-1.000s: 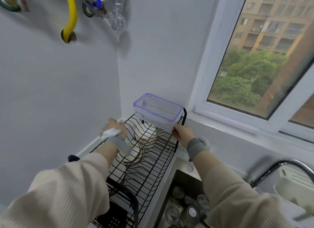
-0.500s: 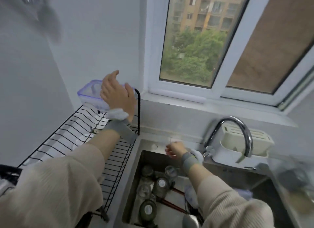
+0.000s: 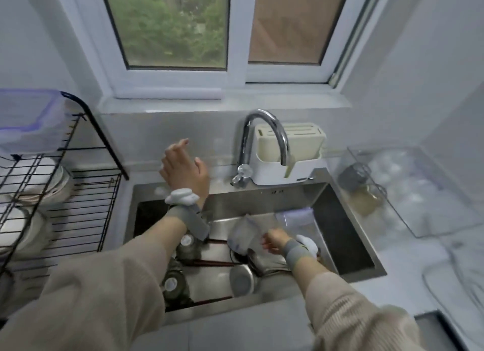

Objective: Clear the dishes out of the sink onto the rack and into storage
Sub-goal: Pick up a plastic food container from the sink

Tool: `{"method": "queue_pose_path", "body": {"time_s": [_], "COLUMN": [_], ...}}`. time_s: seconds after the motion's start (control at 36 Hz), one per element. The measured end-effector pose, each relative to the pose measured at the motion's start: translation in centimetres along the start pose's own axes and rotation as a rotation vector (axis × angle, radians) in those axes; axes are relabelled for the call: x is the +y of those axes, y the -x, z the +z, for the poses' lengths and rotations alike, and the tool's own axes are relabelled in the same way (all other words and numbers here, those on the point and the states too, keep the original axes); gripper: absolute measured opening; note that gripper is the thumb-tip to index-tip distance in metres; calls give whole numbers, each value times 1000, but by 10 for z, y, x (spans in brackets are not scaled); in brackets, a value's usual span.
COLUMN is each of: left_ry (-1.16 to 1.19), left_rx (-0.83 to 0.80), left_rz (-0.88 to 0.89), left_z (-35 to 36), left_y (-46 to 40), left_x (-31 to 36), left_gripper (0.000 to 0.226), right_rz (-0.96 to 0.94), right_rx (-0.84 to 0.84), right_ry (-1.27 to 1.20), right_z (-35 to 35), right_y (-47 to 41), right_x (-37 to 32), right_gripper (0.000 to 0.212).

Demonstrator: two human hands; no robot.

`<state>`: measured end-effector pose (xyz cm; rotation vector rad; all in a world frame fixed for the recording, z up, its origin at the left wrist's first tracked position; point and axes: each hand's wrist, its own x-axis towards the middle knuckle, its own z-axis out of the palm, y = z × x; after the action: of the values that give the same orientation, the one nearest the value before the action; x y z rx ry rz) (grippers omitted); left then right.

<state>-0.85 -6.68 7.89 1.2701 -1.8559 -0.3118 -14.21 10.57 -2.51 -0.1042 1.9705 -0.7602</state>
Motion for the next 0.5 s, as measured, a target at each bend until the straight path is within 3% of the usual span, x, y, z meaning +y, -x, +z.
{"method": "queue_pose_path", "body": {"time_s": [0.22,0.31,0.5], "left_ry": [-220,-282,-416], "left_rx": [-220,-269,-447], "left_rz": [-130,-177,-223], "left_z": [55,72,108], "left_y": [74,93,138], "left_x": [-6,-8,-15], "left_gripper": [48,45,42], "right_rz": [82,107,170], "right_rx": [19,30,-40], "right_ry": [-63,-83,-57], "right_z": [-50,-64,-79], "right_y": [-28,-41,-75], "right_x": [47,55,67], "right_gripper": [29,17,13]}}
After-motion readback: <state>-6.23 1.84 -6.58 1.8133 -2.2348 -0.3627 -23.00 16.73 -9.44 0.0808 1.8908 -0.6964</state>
